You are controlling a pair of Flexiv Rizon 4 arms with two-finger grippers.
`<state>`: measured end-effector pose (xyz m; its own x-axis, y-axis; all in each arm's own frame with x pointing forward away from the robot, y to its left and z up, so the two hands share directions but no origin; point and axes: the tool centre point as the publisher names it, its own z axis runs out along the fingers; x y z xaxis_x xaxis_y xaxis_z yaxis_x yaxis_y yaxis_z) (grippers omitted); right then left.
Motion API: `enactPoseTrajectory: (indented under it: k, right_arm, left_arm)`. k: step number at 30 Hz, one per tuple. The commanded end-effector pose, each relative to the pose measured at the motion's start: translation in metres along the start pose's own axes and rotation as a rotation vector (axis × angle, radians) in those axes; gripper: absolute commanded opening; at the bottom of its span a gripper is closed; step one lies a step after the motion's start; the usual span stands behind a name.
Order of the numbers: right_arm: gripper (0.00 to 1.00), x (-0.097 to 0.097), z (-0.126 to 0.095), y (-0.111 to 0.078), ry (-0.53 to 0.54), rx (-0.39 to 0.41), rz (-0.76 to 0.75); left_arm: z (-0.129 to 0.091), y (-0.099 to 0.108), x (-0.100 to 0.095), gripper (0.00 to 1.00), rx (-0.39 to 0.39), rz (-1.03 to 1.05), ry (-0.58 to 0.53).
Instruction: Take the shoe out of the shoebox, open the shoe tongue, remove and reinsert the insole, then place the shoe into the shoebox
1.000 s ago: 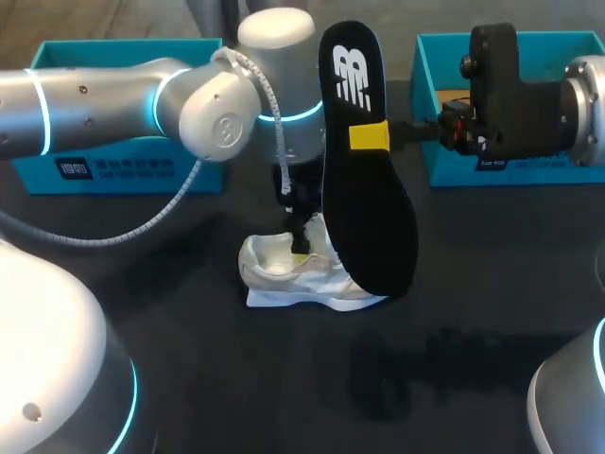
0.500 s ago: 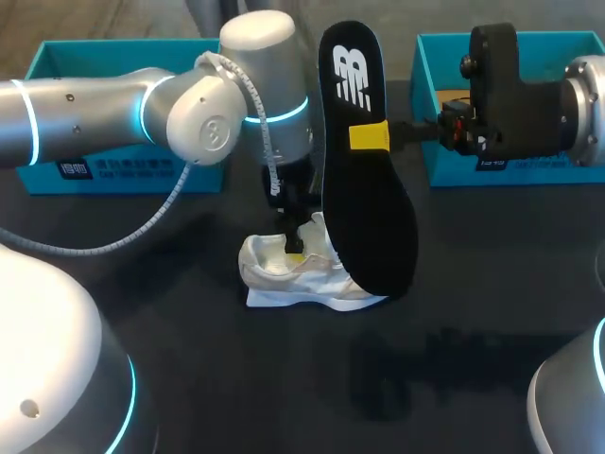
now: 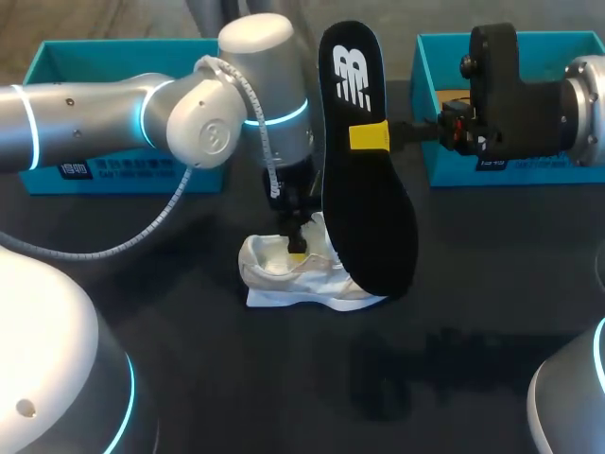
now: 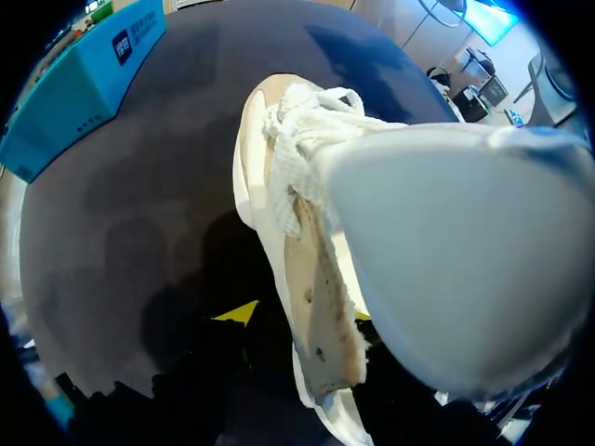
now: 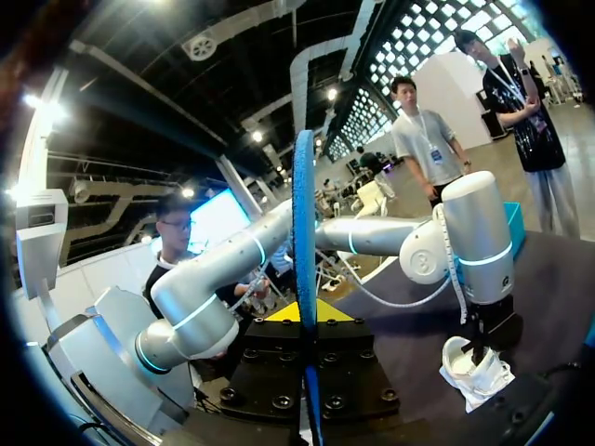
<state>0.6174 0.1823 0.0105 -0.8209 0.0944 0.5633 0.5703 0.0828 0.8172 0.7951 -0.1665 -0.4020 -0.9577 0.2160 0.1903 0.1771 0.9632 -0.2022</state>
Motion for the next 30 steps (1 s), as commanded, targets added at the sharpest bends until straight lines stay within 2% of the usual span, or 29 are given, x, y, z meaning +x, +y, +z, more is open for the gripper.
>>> enactPoseTrajectory:
  k: [1,2,10,15,24,30]
  right_arm:
    - [0.0,-0.002,0.005,0.002,-0.002,0.003,0.002]
    - [0.0,-0.002,0.005,0.002,-0.002,0.003,0.002]
    - [0.0,-0.002,0.005,0.002,-0.002,0.003,0.002]
    - [0.0,-0.002,0.005,0.002,-0.002,0.003,0.002]
    - [0.0,-0.002,0.005,0.002,-0.002,0.003,0.002]
    - [0.0,-0.002,0.005,0.002,-0.002,0.003,0.002]
  left_arm:
    - [0.001,0.001,0.0,0.22,0.004,0.003,0.005]
    - [0.001,0.001,0.001,0.0,0.008,0.006,0.007]
    - [-0.002,0.002,0.004,0.0,0.036,0.051,0.046]
    - [-0.024,0.002,0.006,0.0,0.066,0.225,0.174]
    - [-0.052,0.005,0.01,0.0,-0.061,0.601,0.353]
    - [-0.058,-0.001,0.013,0.0,-0.251,0.866,0.345]
